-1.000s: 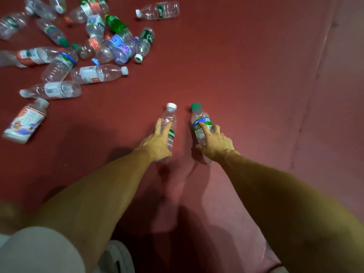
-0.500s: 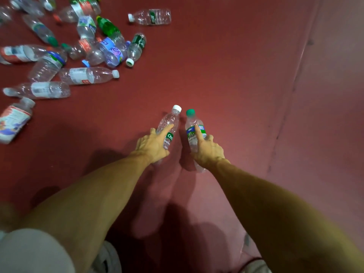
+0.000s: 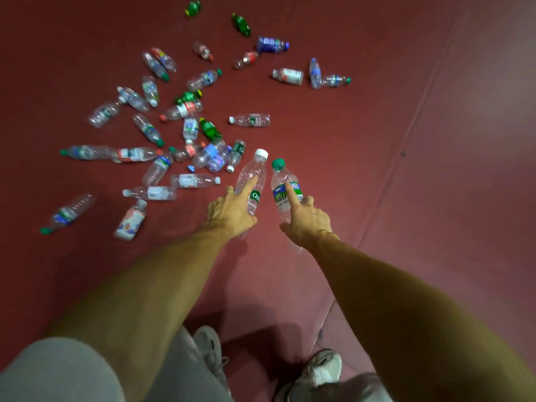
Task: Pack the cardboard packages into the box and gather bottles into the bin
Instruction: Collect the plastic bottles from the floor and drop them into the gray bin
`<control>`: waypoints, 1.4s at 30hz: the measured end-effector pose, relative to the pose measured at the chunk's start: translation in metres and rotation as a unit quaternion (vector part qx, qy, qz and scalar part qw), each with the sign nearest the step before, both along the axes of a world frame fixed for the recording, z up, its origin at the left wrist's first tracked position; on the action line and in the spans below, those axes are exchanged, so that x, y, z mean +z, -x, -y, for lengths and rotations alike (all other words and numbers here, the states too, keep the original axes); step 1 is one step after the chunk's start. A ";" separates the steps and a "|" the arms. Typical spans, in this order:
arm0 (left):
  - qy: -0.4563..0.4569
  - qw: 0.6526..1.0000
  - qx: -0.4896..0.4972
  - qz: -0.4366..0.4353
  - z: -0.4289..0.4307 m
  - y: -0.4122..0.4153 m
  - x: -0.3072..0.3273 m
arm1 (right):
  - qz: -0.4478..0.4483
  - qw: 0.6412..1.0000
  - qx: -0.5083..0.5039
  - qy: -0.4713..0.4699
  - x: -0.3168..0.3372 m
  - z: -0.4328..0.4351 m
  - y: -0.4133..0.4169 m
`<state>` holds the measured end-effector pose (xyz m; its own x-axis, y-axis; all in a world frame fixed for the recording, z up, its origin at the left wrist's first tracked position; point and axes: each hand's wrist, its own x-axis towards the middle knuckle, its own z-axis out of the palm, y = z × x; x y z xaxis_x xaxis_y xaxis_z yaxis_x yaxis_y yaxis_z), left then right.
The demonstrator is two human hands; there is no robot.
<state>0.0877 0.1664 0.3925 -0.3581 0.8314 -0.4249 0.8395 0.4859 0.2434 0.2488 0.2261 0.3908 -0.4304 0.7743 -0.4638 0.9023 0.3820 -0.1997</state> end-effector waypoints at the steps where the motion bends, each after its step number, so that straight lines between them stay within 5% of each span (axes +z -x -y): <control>1: -0.004 1.000 0.006 0.001 0.004 0.010 0.033 | -0.002 1.000 0.006 -0.004 0.032 0.002 0.009; 10: -0.067 0.990 0.124 0.004 0.068 0.098 0.267 | -0.047 0.992 0.113 -0.043 0.266 0.018 0.113; 21: -0.135 0.929 0.340 -0.054 0.257 0.171 0.381 | -0.102 0.931 0.342 -0.076 0.386 0.147 0.251; 42: -0.122 0.686 0.699 -0.160 0.894 0.263 0.426 | -0.165 0.674 0.720 -0.023 0.433 0.782 0.508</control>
